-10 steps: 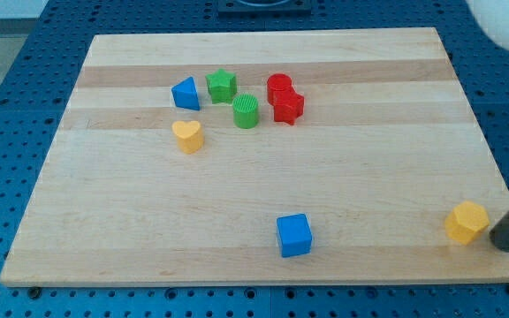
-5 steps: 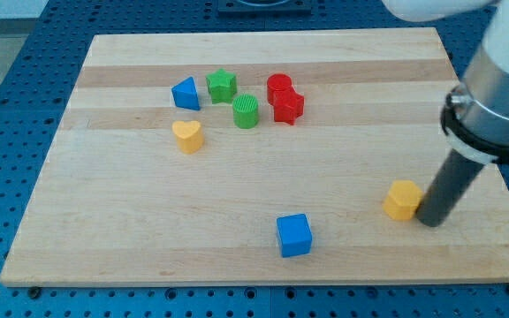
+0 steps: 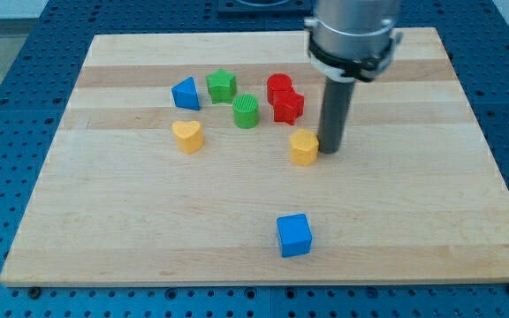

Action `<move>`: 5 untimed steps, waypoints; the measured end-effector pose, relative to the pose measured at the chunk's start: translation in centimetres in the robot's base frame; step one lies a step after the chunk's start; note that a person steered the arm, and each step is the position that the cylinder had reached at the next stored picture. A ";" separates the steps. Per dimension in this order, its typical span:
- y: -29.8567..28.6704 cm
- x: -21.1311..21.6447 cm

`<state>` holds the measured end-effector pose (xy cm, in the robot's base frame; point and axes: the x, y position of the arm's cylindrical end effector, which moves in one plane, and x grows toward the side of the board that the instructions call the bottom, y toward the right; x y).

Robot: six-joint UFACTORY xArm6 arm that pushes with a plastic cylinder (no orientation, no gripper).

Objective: Push the yellow hexagon into the red star

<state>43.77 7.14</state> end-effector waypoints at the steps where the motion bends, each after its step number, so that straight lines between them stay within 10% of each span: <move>1: 0.4 -0.4; 5: -3.0 2.0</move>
